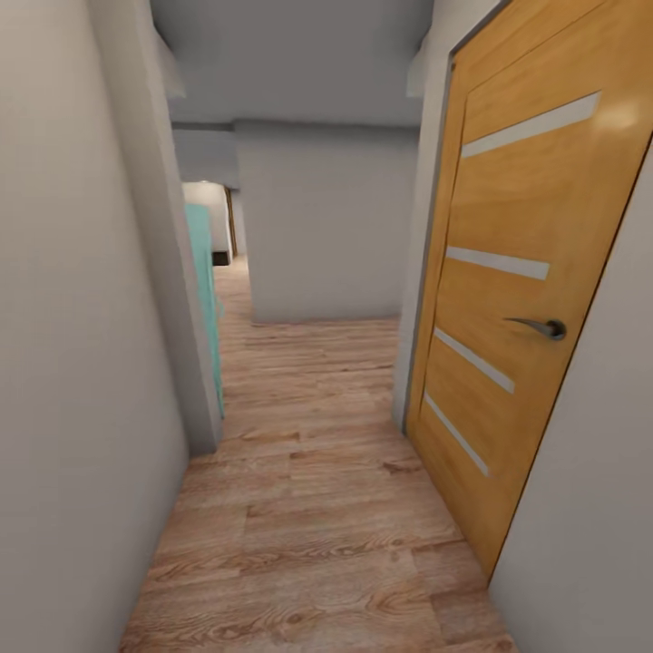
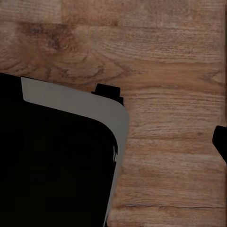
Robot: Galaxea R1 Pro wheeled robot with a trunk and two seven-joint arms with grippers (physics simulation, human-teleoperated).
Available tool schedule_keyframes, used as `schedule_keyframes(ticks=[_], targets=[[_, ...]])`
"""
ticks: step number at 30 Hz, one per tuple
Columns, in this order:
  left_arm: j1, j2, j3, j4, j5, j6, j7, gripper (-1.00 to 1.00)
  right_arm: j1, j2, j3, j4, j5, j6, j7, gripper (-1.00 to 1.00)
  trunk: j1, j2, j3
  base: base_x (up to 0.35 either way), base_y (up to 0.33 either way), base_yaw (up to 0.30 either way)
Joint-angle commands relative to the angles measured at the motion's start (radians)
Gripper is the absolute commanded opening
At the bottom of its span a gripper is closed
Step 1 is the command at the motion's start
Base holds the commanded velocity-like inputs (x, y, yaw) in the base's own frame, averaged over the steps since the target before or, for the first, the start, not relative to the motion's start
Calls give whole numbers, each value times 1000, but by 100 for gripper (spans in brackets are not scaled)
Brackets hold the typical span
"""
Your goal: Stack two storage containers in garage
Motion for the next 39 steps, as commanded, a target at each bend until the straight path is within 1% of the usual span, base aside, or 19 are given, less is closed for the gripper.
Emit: schedule_keyframes(ticks=[1, 15, 27, 33, 39], targets=[[0, 0, 0, 0, 5, -3, 1, 100, -1, 0, 5, 3, 7, -7, 0, 100, 1, 0, -1, 322, 0, 3], [0, 0, 0, 0, 6, 0, 1, 100, -1, -1, 7, 3, 10, -6, 1, 100, 1, 0, -1, 323, 0, 0], [0, 0, -2, 0, 6, 8, 1, 100, -1, 1, 0, 3, 7, -3, 2, 100, 1, 0, -1, 324, 0, 1], [0, 0, -2, 0, 6, 8, 1, 100, -1, -1, 5, 3, 7, -3, 2, 100, 1, 0, -1, 324, 0, 157], [0, 0, -2, 0, 6, 8, 1, 100, -1, -1, 6, 3, 7, -1, 2, 100, 1, 0, -1, 324, 0, 37]])
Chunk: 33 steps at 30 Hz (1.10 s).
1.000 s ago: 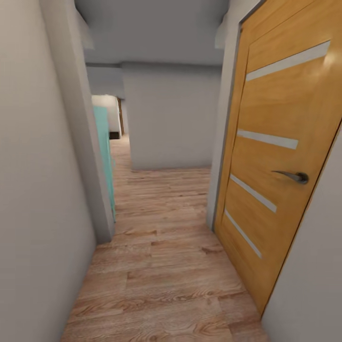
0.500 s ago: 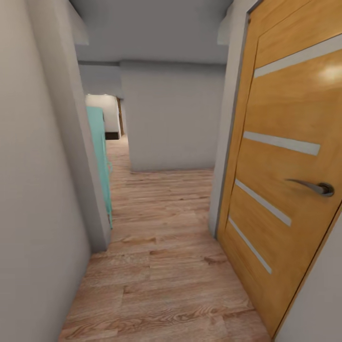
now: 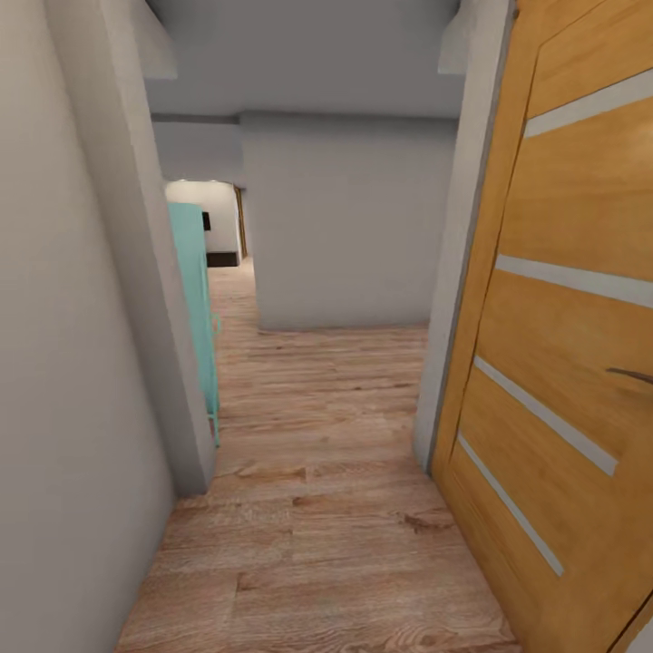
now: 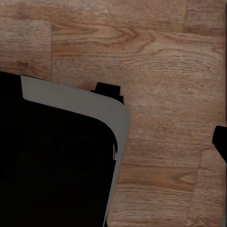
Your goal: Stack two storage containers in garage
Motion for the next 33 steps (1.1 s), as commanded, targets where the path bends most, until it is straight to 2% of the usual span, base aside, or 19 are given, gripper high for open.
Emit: schedule_keyframes(ticks=[1, 14, 22, 33], targets=[[0, 0, 0, 0, 5, -3, 1, 100, -1, 0, 5, 3, 8, -6, 1, 100, 1, 0, -1, 324, 0, 7], [0, 0, 0, 1, 5, -1, 1, 100, -1, 0, 5, 3, 9, -8, 1, 100, 1, 0, -1, 324, 0, 1], [0, 0, 0, 1, 5, -1, 1, 100, -1, 0, 5, 3, 8, -12, 0, 100, 1, 0, -1, 324, 0, 127], [0, 0, 0, 1, 5, -3, 1, 100, -1, 0, 5, 3, 10, -16, -1, 100, 1, 0, -1, 324, 0, 5]])
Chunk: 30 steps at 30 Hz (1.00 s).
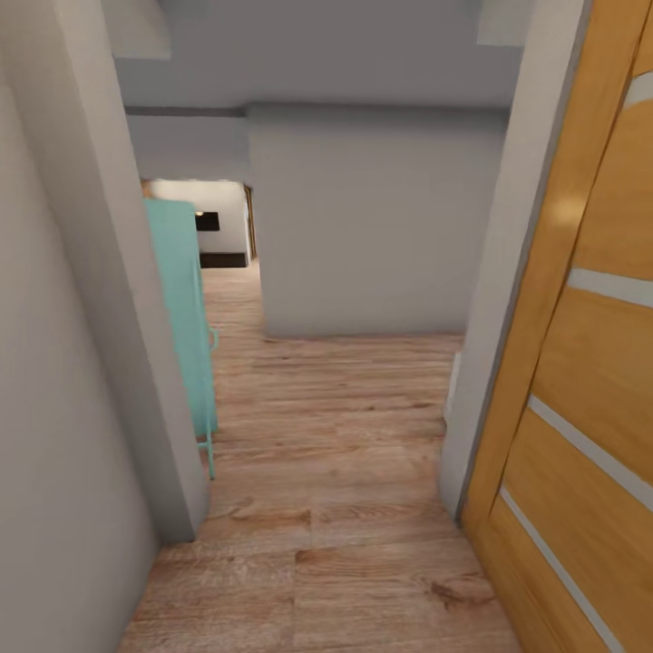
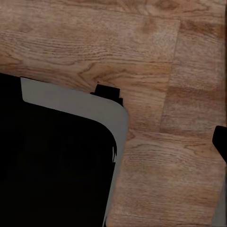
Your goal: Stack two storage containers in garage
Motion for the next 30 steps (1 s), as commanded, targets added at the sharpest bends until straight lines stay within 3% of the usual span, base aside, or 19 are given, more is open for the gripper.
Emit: schedule_keyframes(ticks=[1, 30], targets=[[0, 0, 0, 0, 5, -3, 1, 100, -1, 0, 4, 3, 7, -6, 0, 100, 1, 0, -1, 324, 0, 0], [0, 0, 0, 0, 5, -4, 1, 100, -1, 1, -10, 3, 0, -7, 0, 100, 1, 0, -1, 324, 0, 0]])
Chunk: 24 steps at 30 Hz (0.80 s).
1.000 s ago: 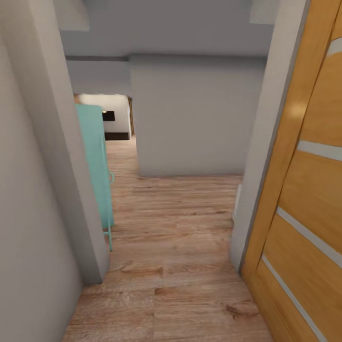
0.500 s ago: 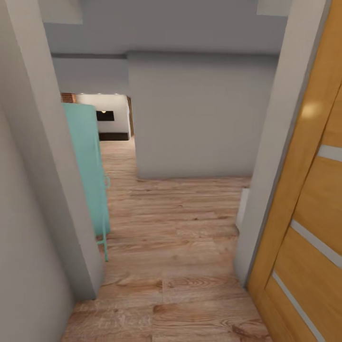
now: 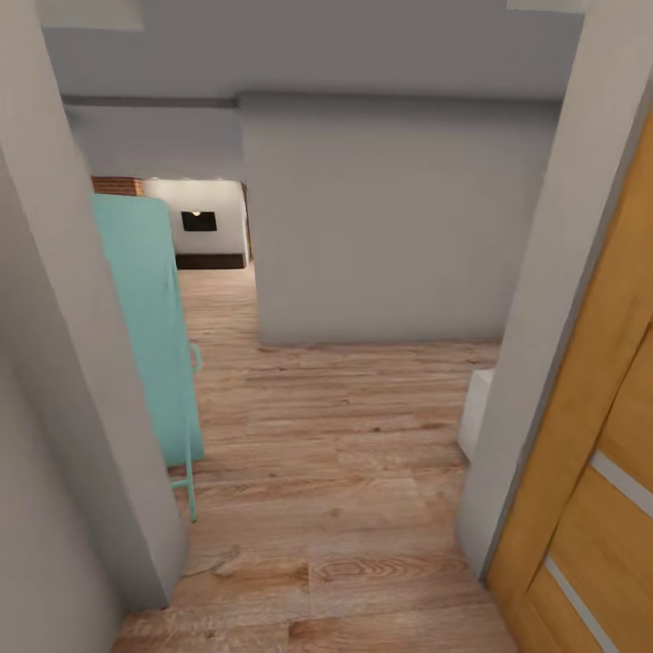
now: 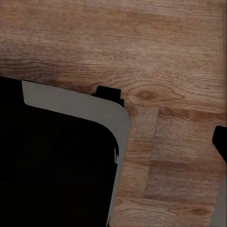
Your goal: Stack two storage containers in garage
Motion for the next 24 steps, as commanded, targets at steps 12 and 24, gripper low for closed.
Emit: schedule_keyframes(ticks=[12, 24], targets=[[0, 0, 0, 0, 5, -5, 1, 100, -1, 13, -7, -6, -20, -7, -98, 100, 1, 0, -1, 324, 0, 0], [0, 0, 0, 0, 4, -10, 1, 100, -1, 12, -7, -11, -21, -9, -101, 100, 1, 0, -1, 324, 0, 0]])
